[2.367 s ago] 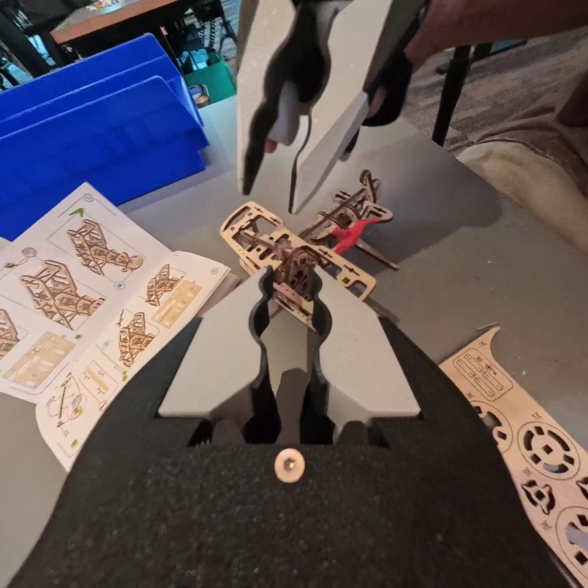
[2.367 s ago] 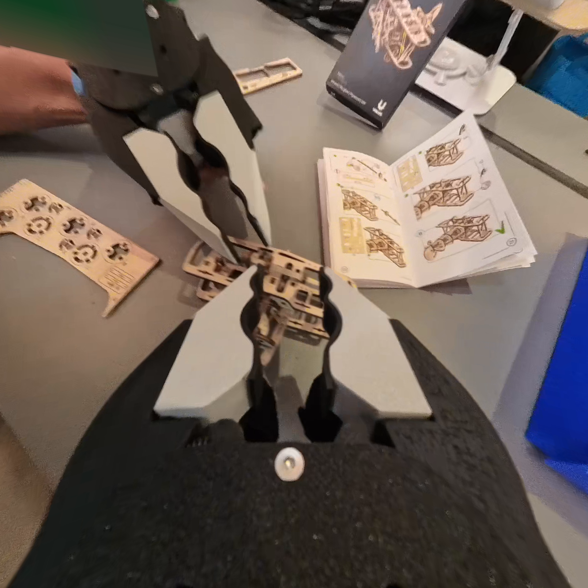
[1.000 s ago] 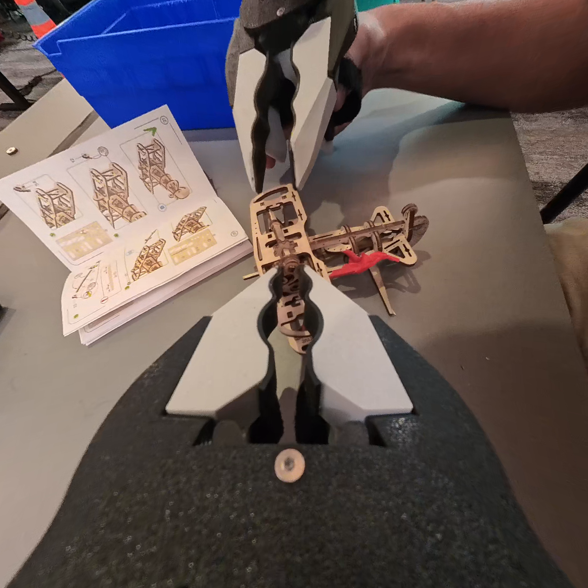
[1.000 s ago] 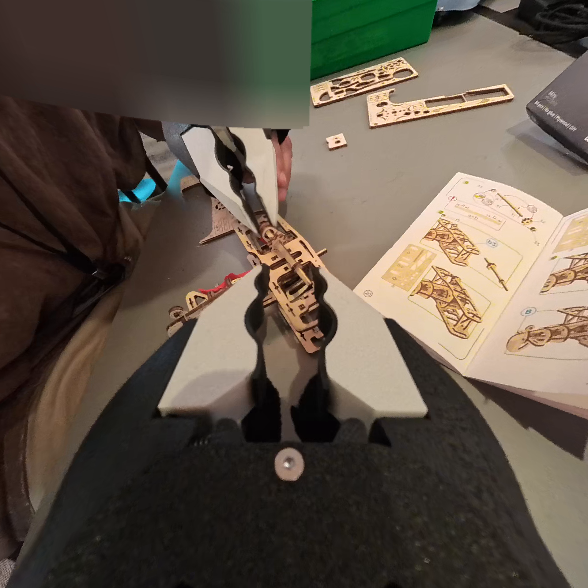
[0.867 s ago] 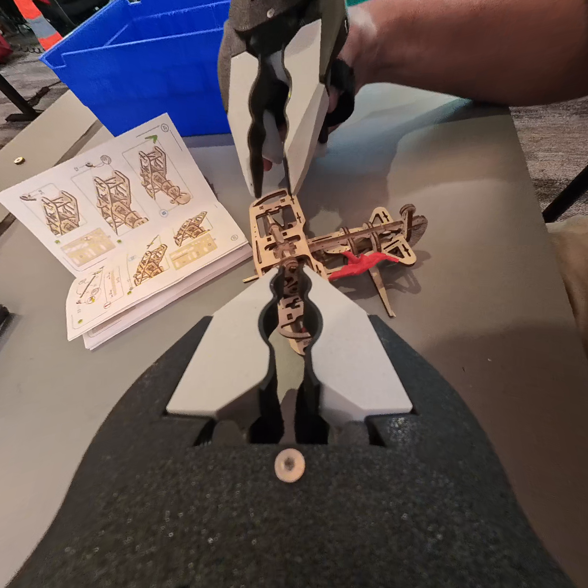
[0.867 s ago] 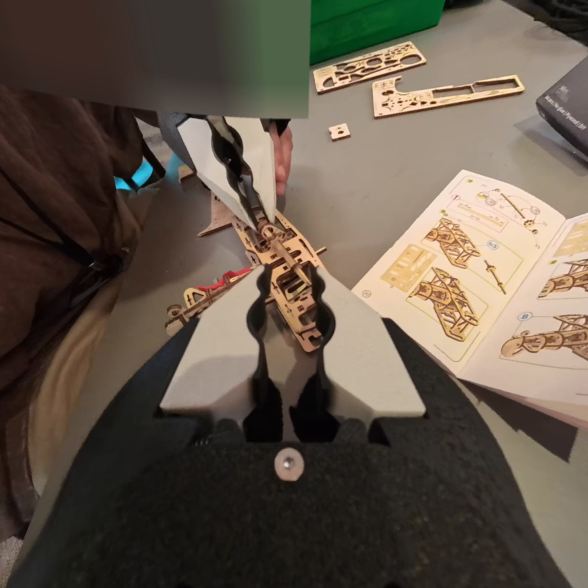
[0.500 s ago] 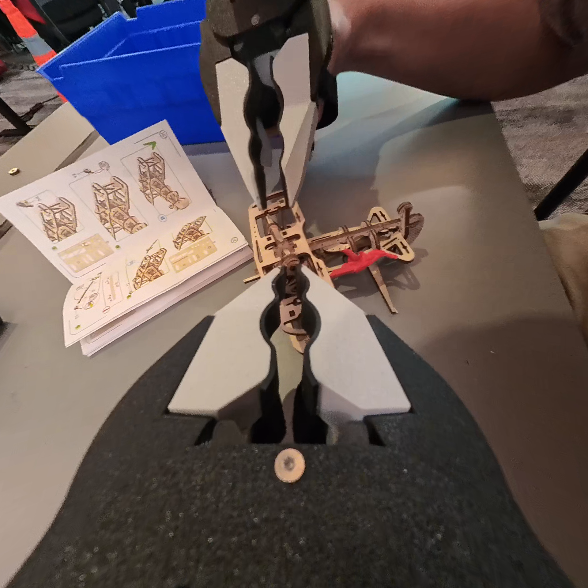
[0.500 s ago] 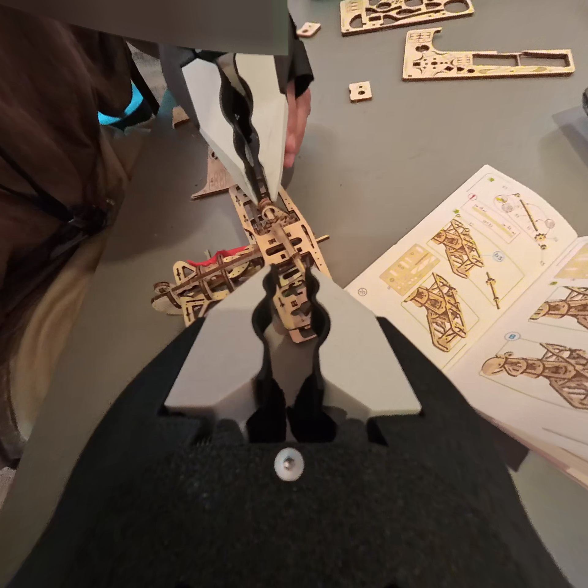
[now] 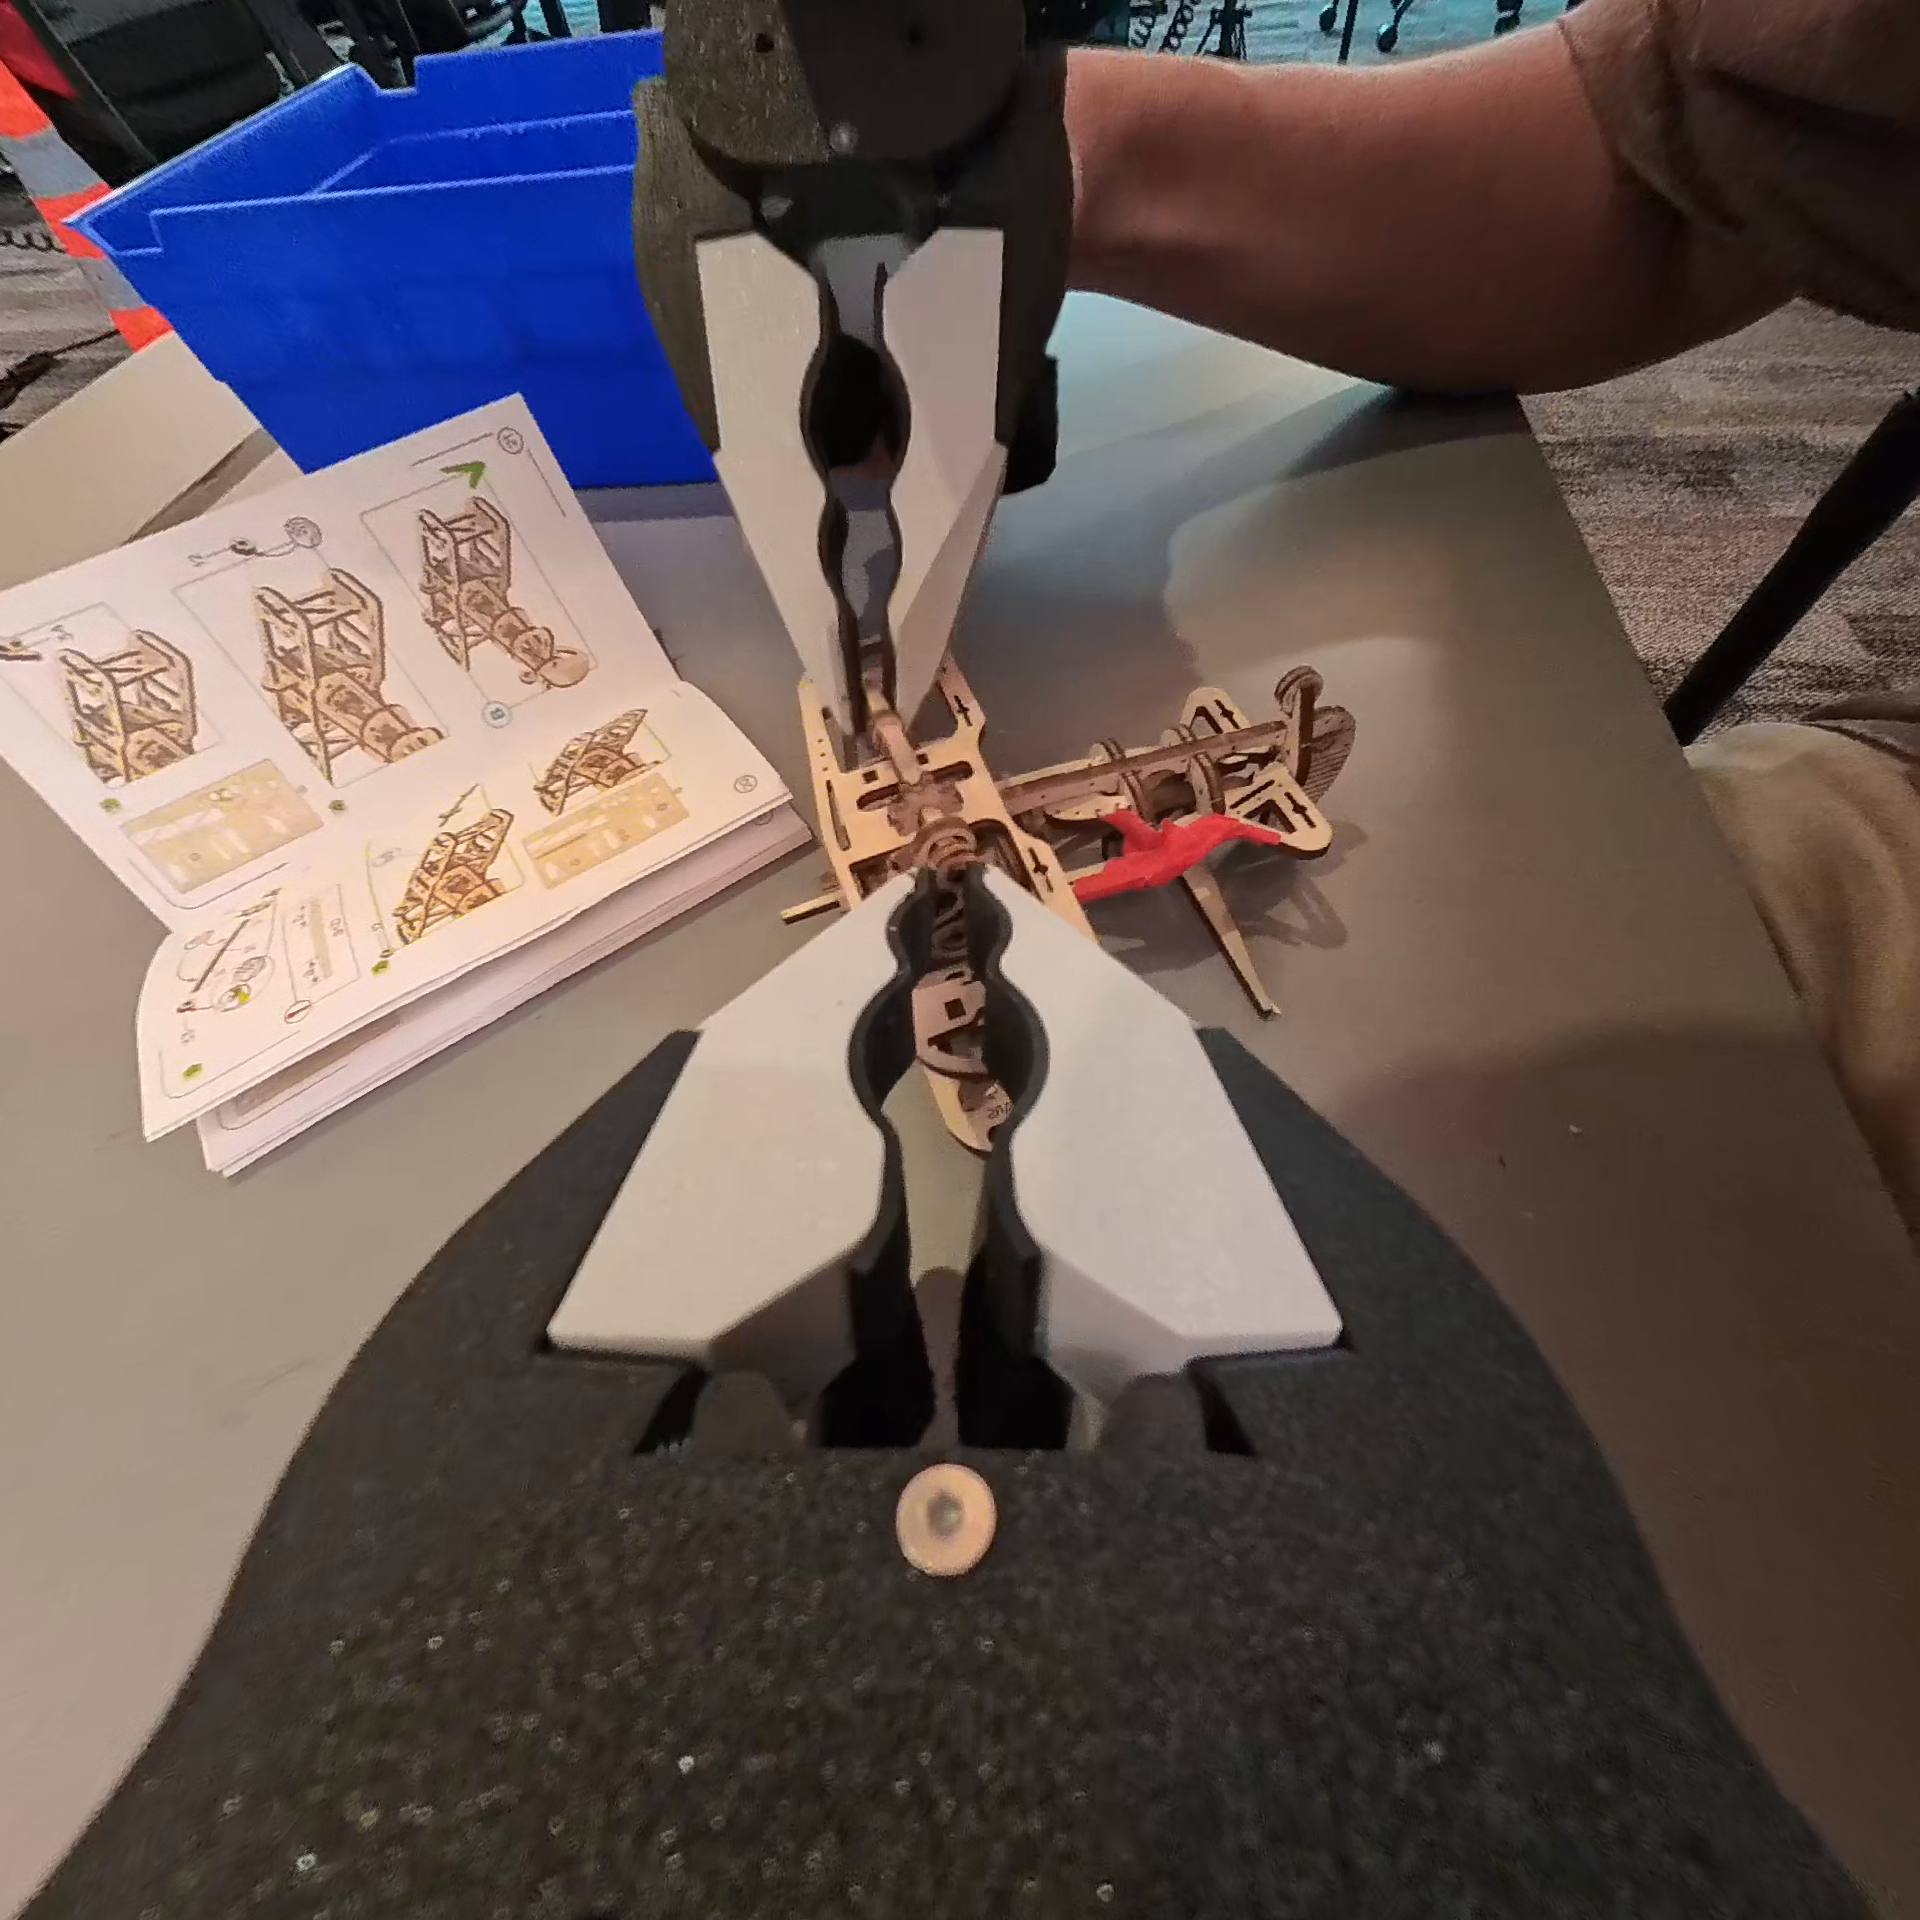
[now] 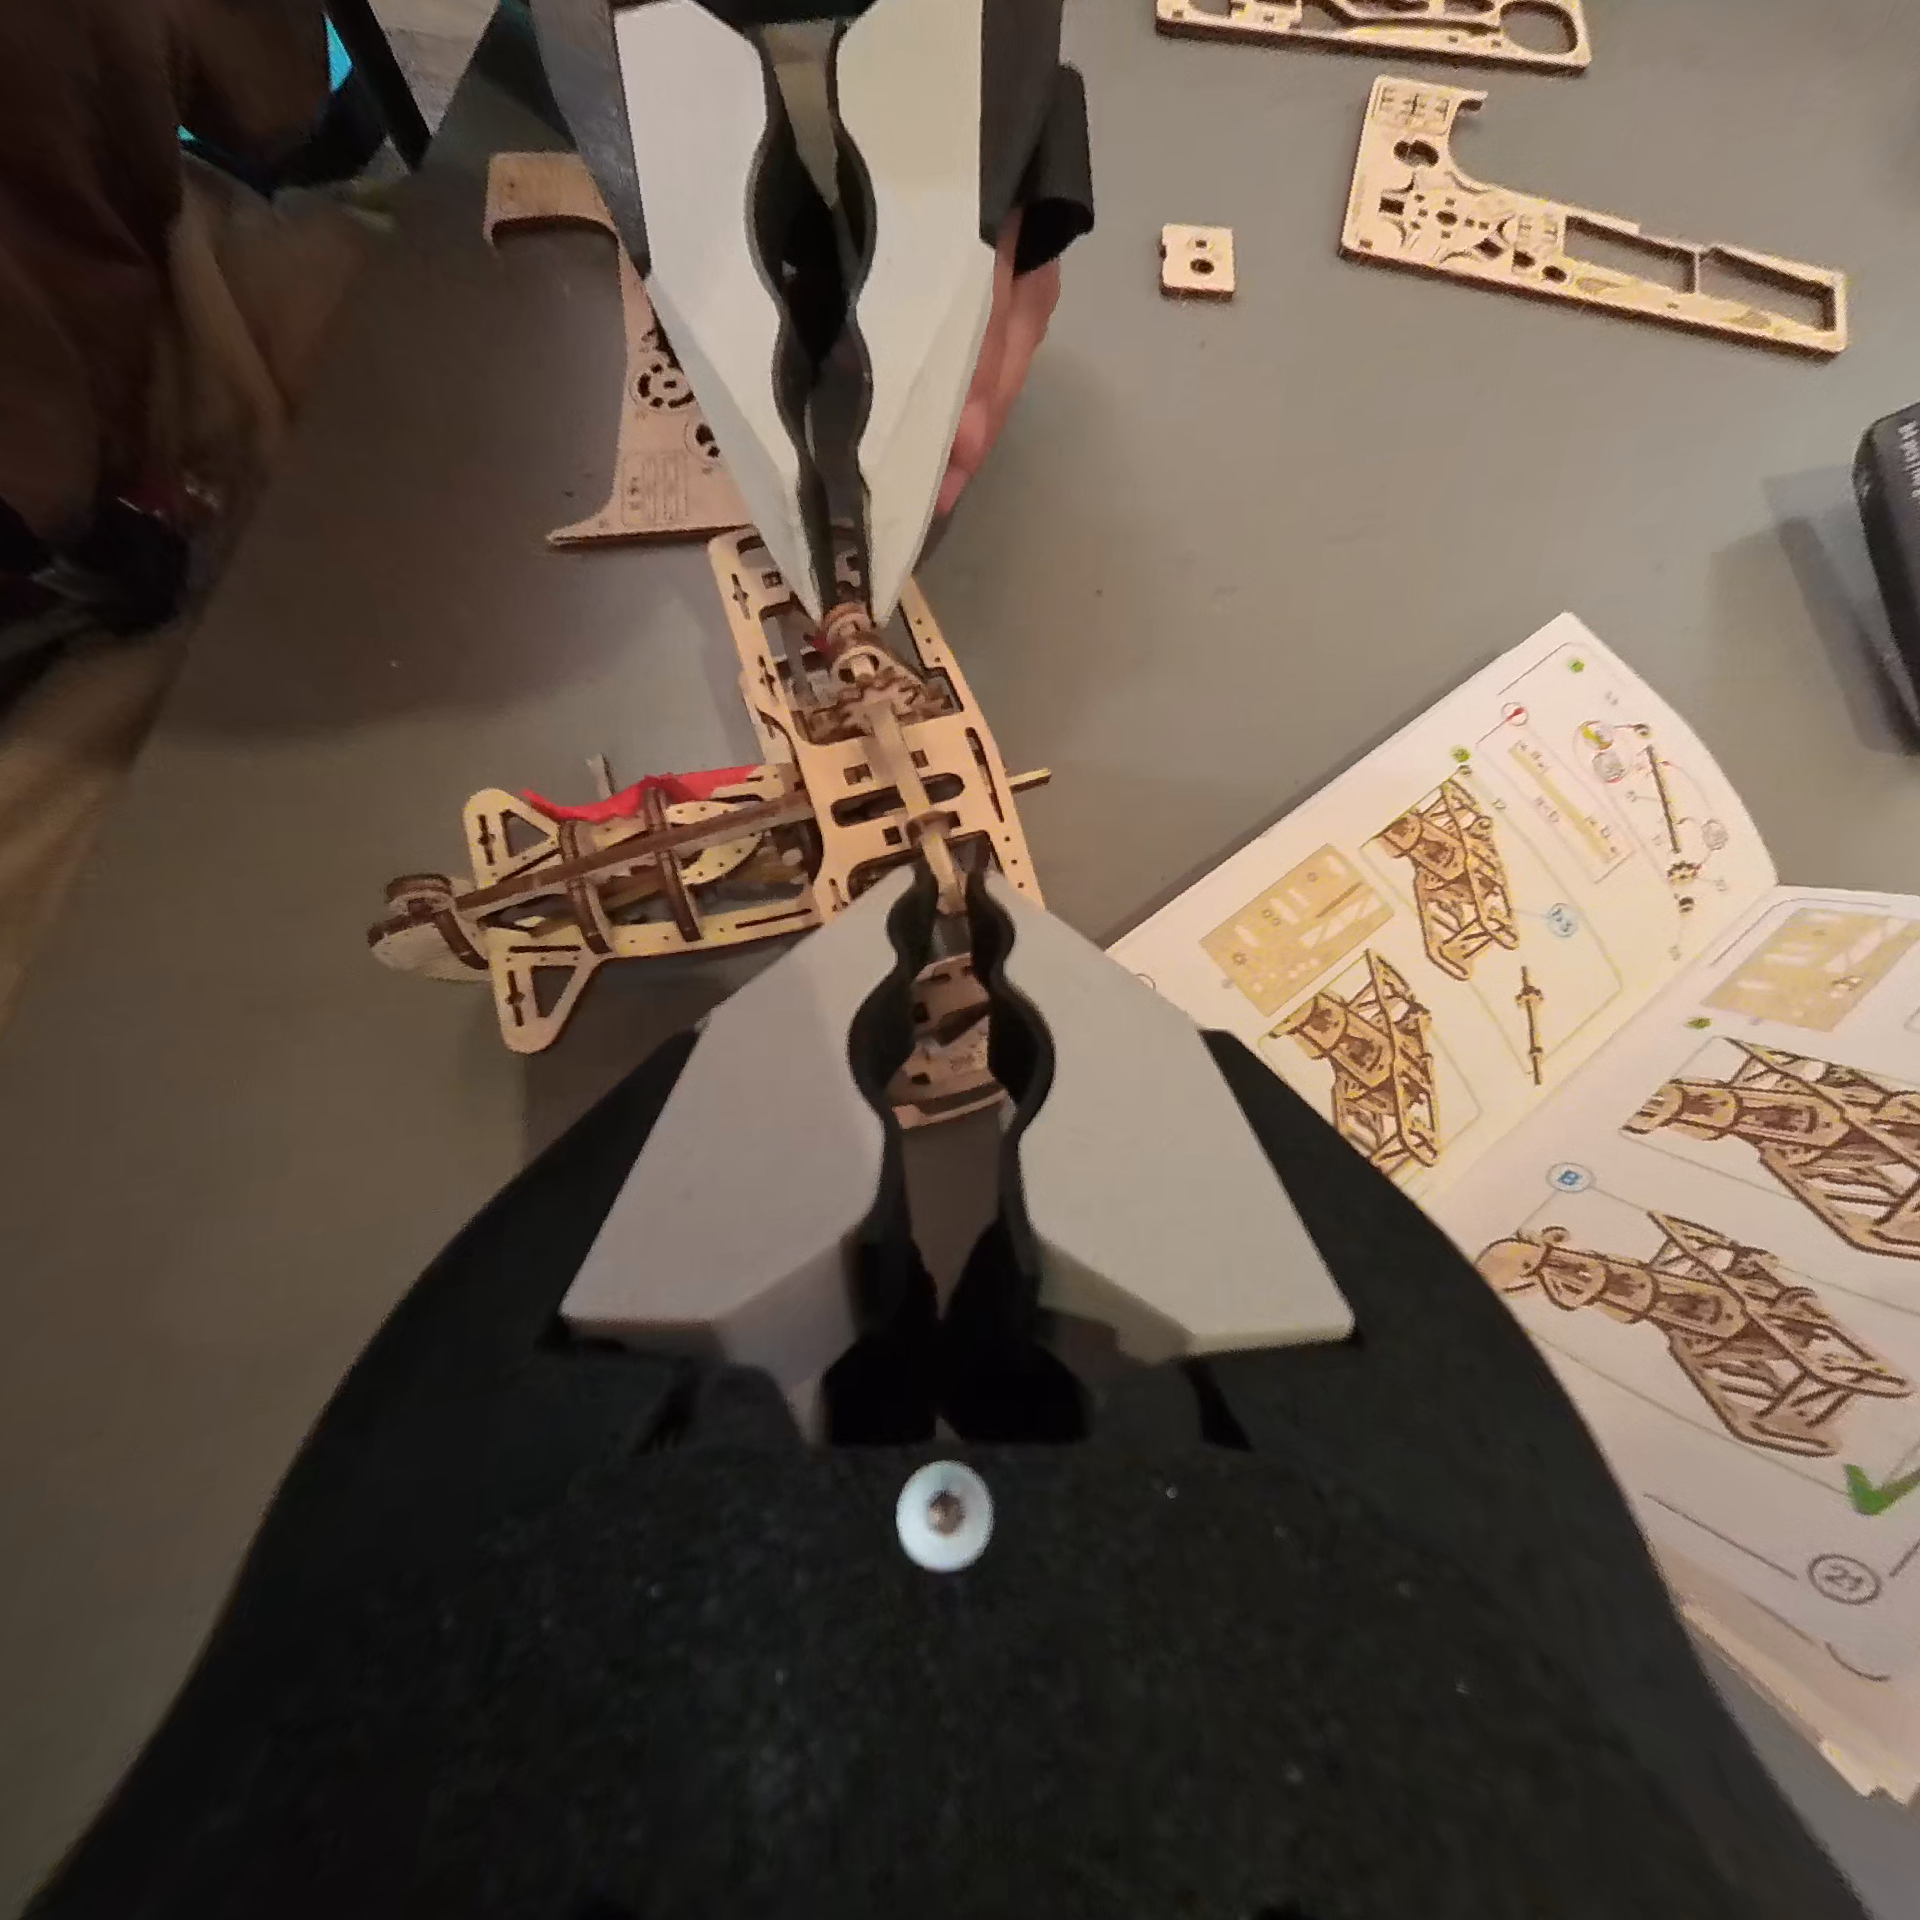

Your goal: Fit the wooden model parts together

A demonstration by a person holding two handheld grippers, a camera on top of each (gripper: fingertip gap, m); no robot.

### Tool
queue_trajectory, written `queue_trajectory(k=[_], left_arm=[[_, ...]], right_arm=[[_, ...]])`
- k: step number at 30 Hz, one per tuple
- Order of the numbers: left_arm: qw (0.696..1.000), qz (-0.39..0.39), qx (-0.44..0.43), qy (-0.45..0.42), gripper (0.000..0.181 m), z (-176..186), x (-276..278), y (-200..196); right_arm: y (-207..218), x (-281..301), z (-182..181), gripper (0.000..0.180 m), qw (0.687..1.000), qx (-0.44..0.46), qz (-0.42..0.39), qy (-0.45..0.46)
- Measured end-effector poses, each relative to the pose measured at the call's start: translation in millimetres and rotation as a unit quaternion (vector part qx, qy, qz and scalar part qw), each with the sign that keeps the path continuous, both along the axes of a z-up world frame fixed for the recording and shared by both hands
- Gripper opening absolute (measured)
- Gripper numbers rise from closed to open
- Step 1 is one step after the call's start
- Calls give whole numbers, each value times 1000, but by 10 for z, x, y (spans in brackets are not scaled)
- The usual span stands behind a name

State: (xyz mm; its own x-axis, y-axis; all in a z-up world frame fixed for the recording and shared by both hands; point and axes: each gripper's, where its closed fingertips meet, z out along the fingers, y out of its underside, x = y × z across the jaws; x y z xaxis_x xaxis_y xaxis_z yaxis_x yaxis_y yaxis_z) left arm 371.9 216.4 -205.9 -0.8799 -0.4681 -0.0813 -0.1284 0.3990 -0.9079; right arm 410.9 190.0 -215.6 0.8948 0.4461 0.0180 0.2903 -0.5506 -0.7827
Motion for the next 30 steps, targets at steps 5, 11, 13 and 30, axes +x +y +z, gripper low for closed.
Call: queue_trajectory(k=[5,11,13,30], left_arm=[[1000,21,11,0,3,-13,49,35],[1000,22,8,17,3,-38,32,57],[1000,21,3,20,3,-28,28,50],[999,36,6,3,6,-2,94,38]], right_arm=[[-35,-43,4,3,1000,-9,1,15],[-29,-115,0,1,997,-1,6,71],[-22,-112,-18,1,997,-4,4,80],[-38,-81,18,1,997,3,1,83]])
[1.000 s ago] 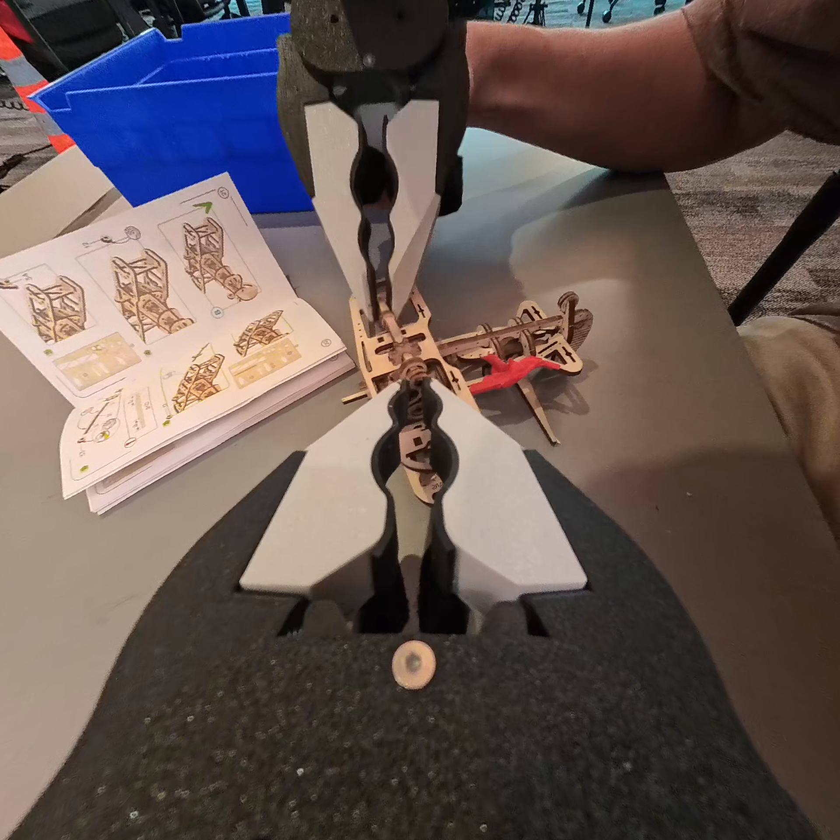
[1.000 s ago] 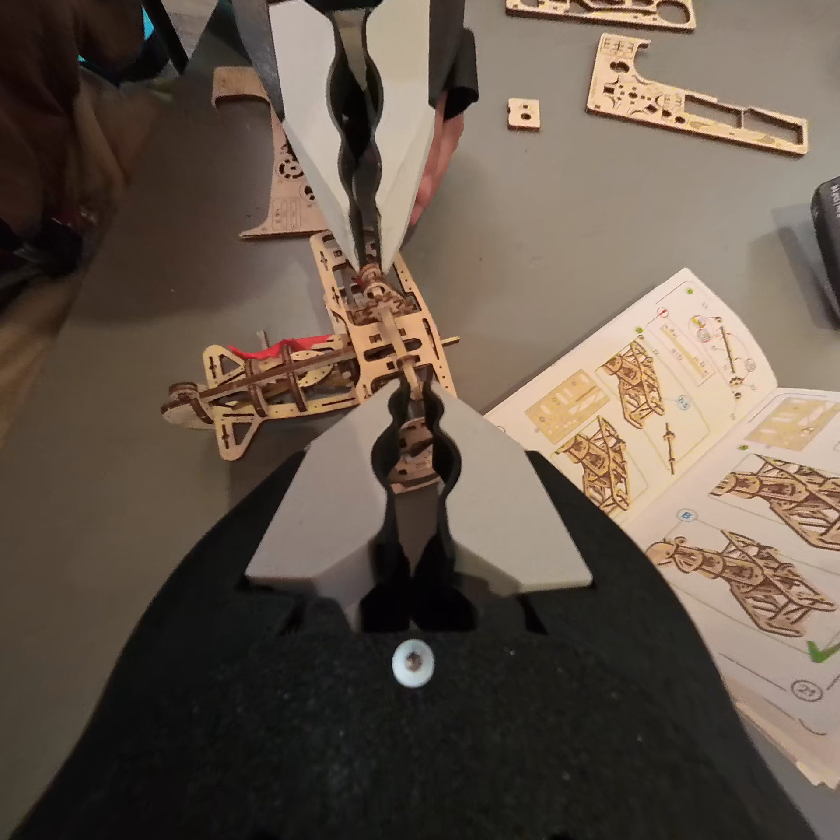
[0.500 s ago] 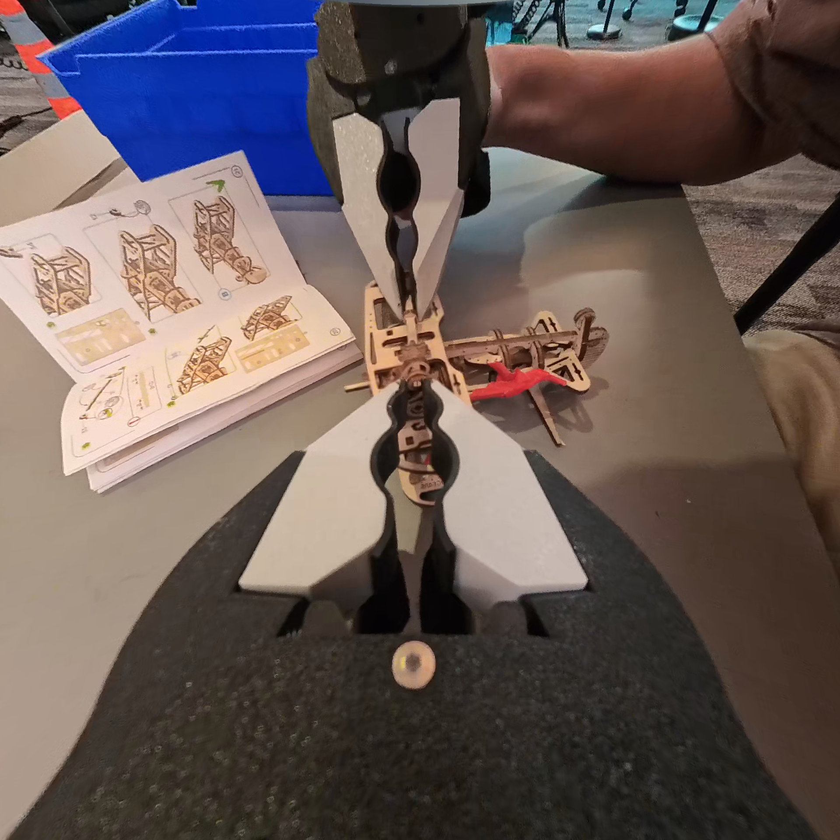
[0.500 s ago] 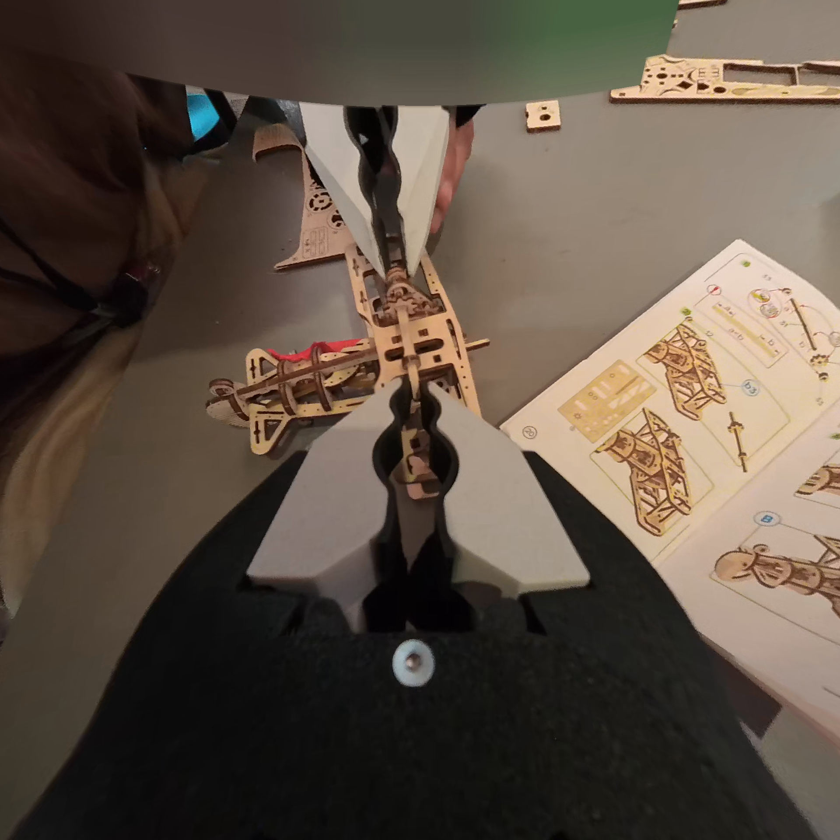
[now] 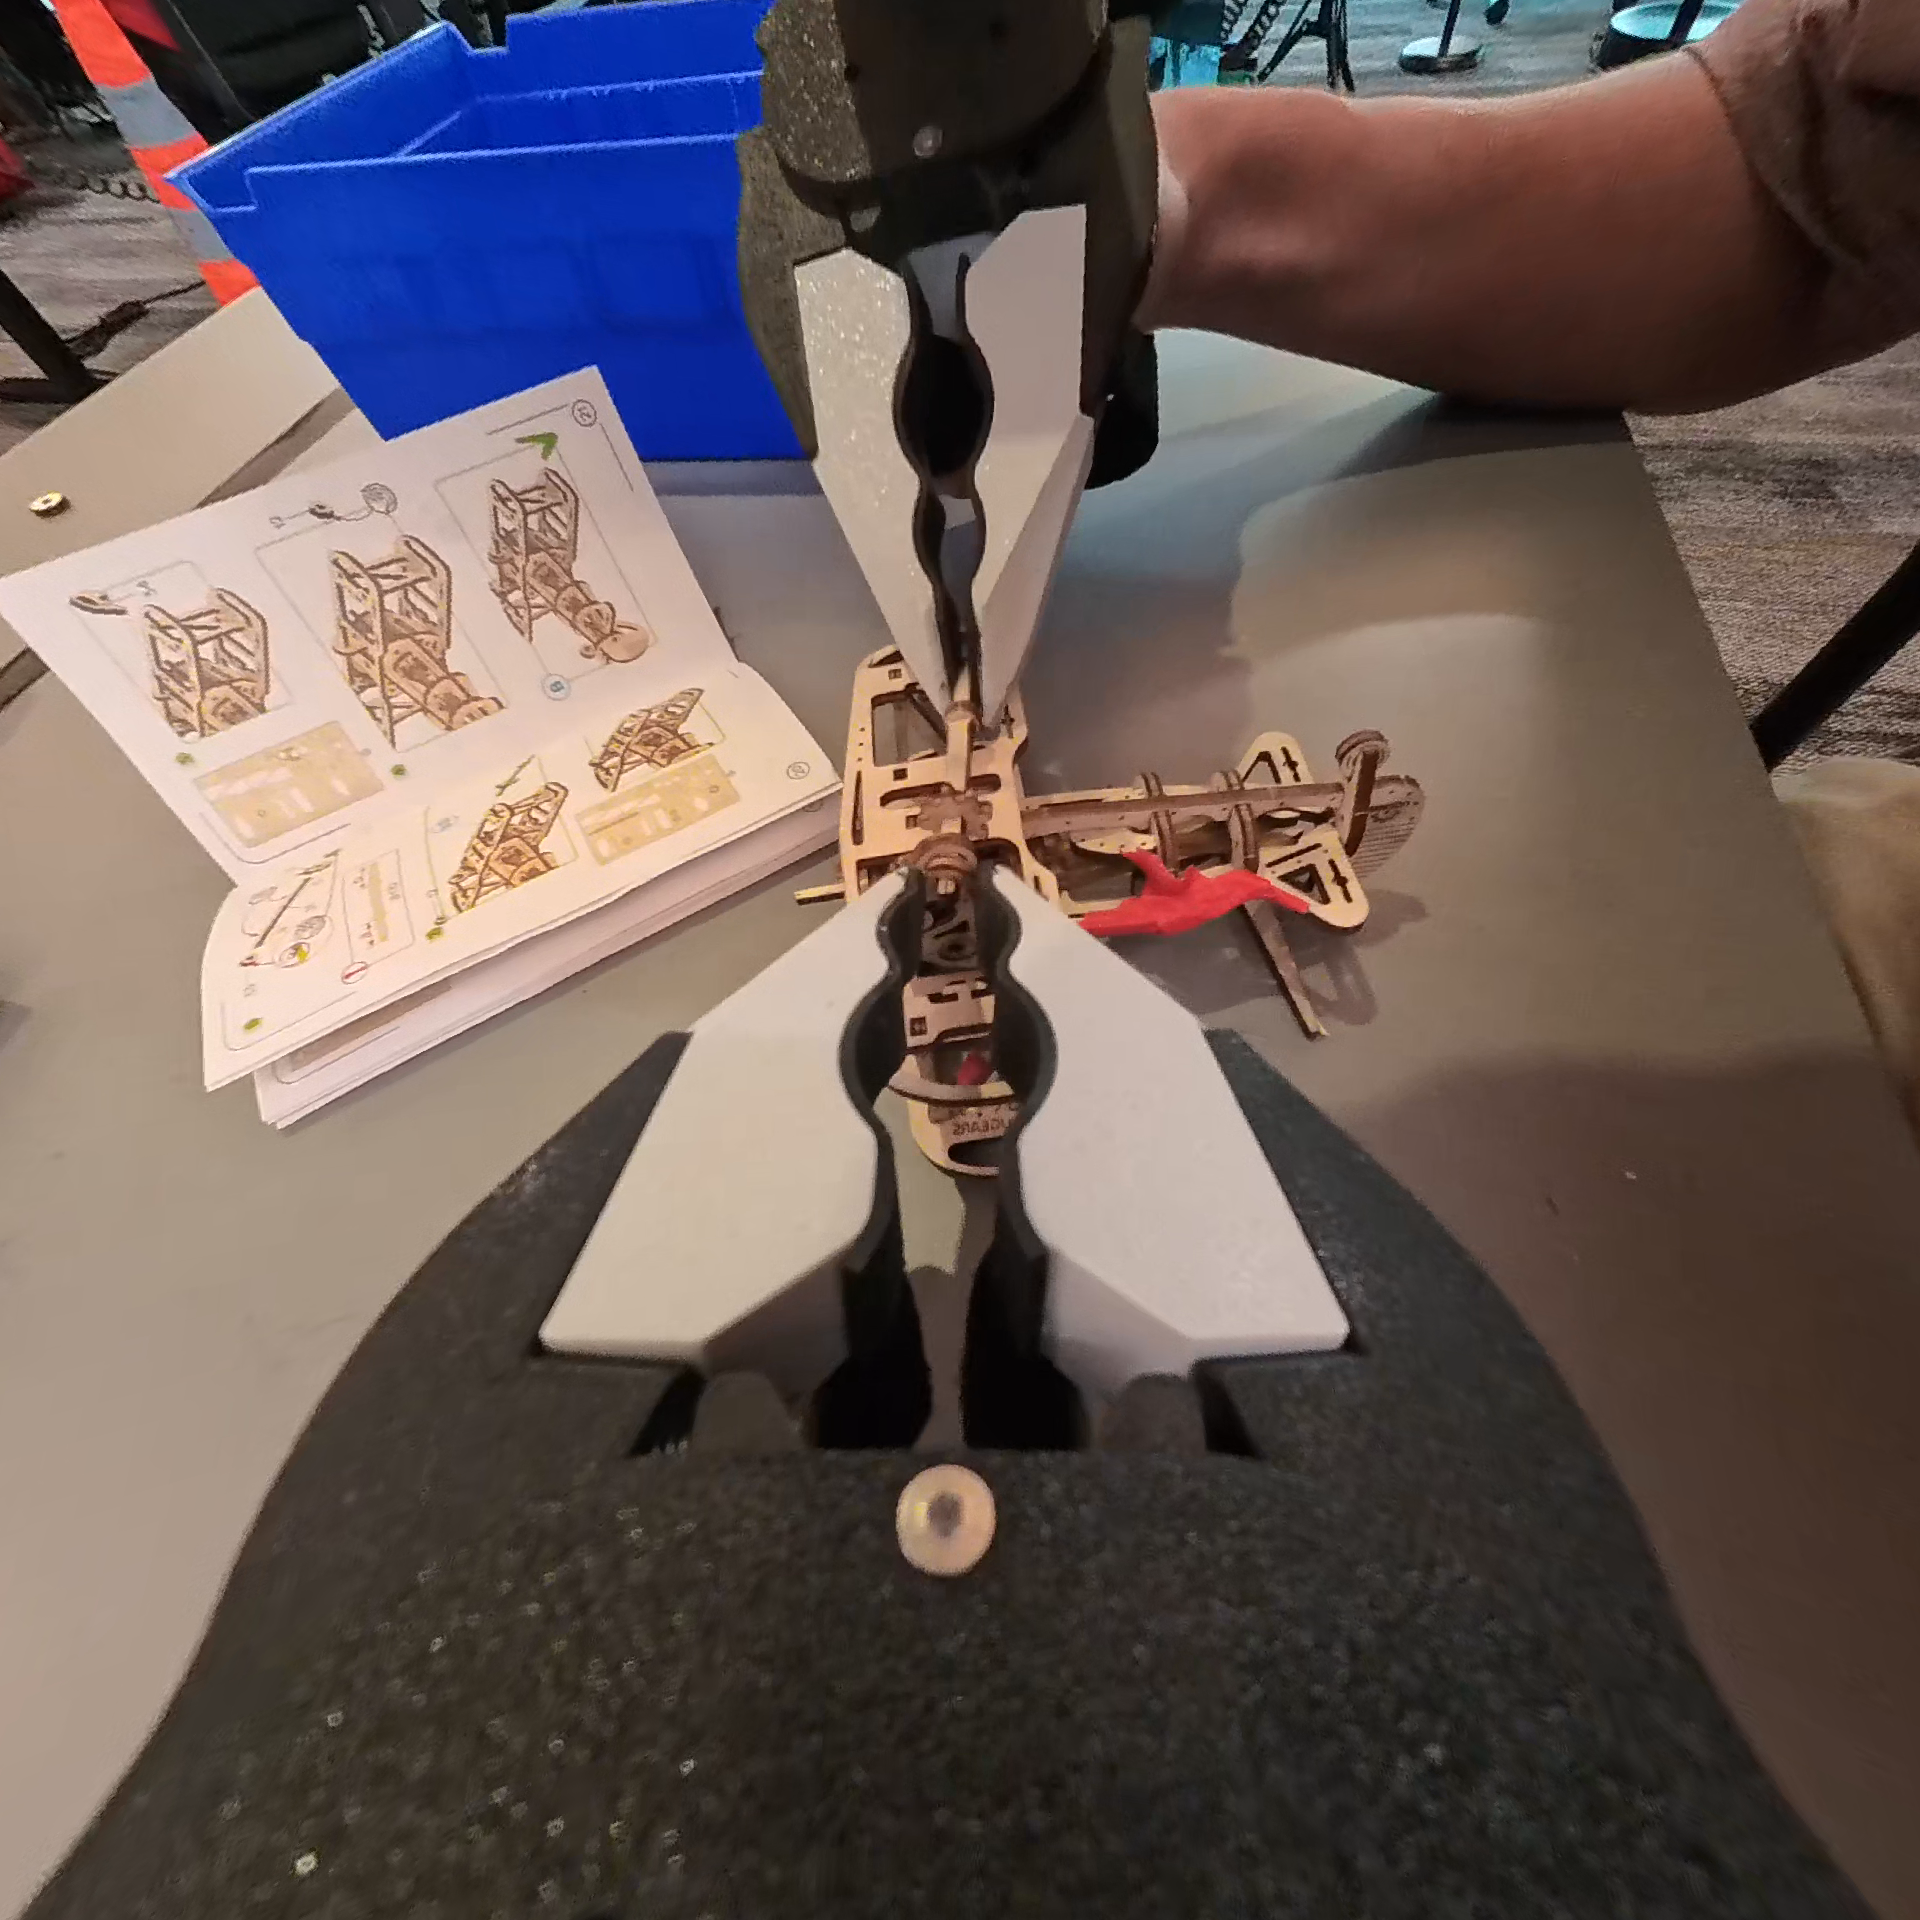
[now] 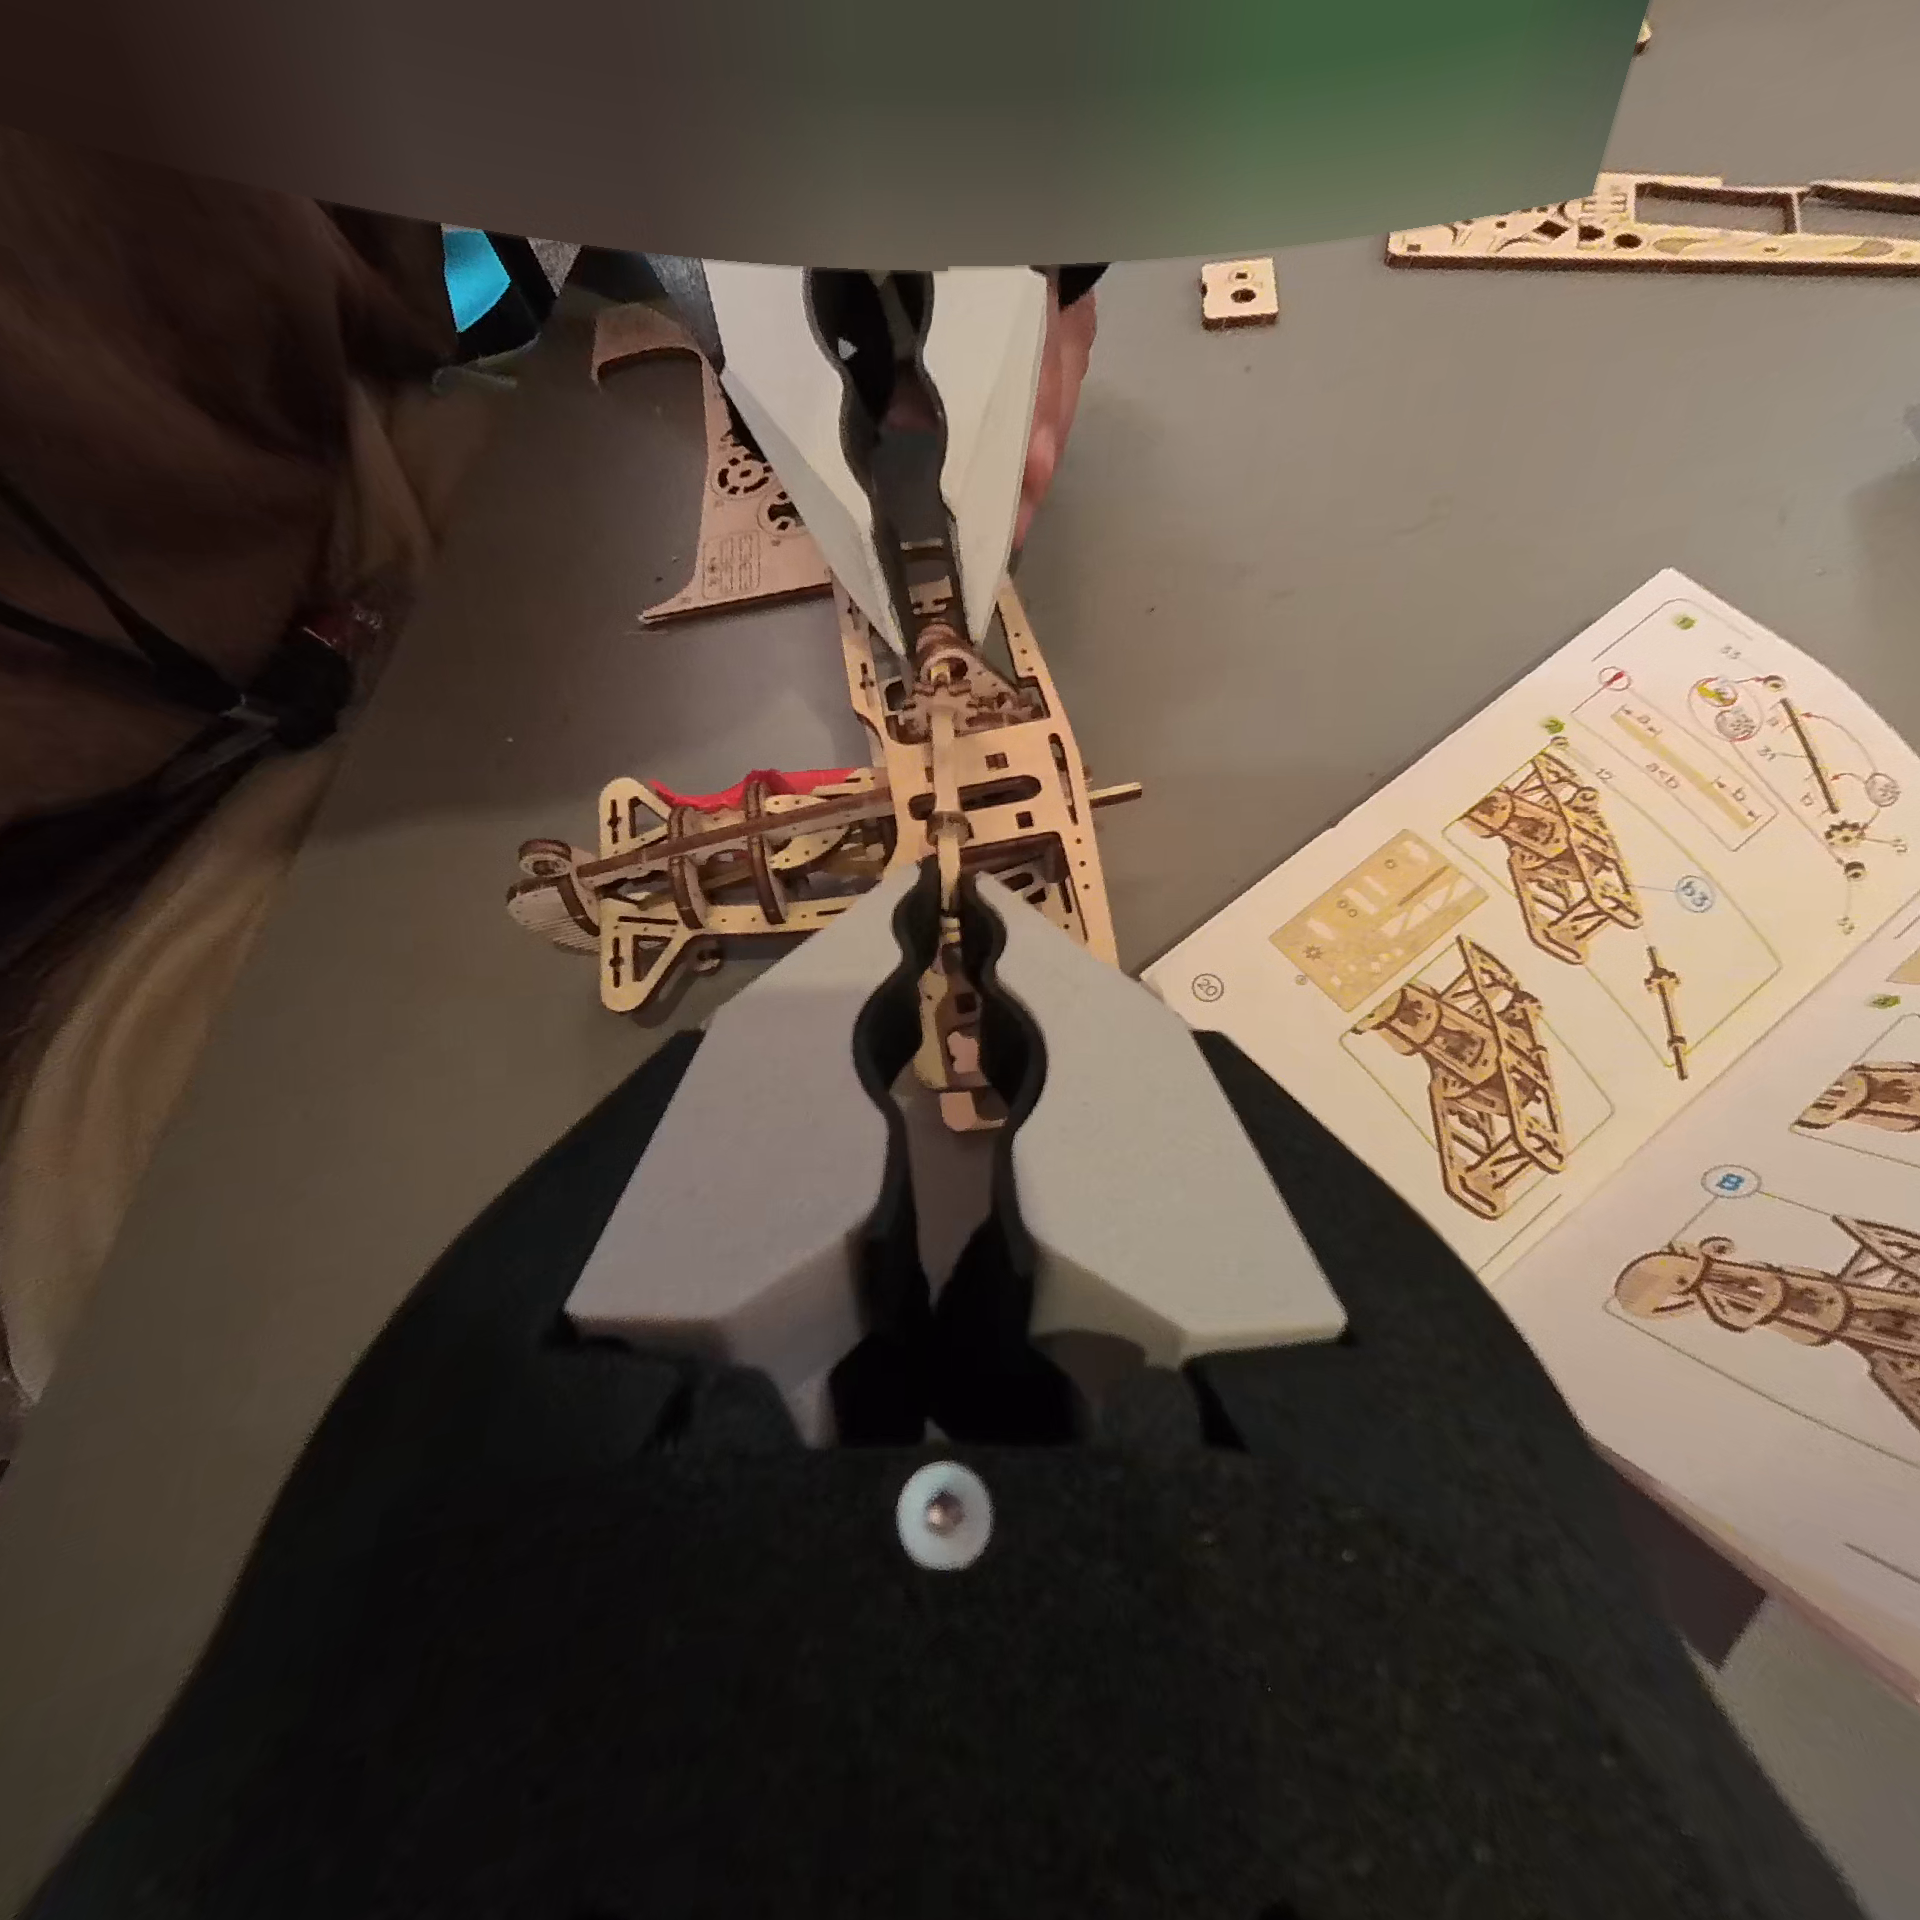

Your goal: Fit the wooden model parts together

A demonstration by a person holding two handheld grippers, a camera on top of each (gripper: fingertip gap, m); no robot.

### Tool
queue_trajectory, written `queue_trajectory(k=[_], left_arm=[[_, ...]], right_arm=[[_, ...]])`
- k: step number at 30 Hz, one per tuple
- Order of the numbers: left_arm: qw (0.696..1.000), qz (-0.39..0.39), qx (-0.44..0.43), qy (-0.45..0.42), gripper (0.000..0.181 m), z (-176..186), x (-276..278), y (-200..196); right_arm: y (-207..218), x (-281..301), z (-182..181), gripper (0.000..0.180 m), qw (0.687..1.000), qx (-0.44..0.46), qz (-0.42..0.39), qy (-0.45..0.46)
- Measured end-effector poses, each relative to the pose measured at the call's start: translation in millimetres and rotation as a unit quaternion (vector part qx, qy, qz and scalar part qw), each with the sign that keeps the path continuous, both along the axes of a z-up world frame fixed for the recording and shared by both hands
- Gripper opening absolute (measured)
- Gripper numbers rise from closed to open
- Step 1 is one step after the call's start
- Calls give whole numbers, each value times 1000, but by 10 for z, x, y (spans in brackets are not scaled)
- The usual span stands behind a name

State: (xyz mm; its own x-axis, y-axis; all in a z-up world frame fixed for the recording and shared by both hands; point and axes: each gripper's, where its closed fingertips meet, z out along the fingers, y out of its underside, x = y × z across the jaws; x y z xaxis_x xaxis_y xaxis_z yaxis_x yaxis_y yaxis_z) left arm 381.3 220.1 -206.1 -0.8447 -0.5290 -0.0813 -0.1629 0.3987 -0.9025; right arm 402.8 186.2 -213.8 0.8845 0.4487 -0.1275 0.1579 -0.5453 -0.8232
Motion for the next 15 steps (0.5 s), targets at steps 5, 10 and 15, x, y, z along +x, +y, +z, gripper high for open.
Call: queue_trajectory(k=[5,10,15], left_arm=[[1000,0,-6,1,6,-5,14,11],[1000,0,1,-24,6,-4,3,12],[1000,-9,-7,-26,7,21,-9,29]], right_arm=[[52,0,26,1,1000,16,-7,17],[33,-17,-9,1,1000,11,-4,17],[19,-16,7,1,1000,11,-2,13]])
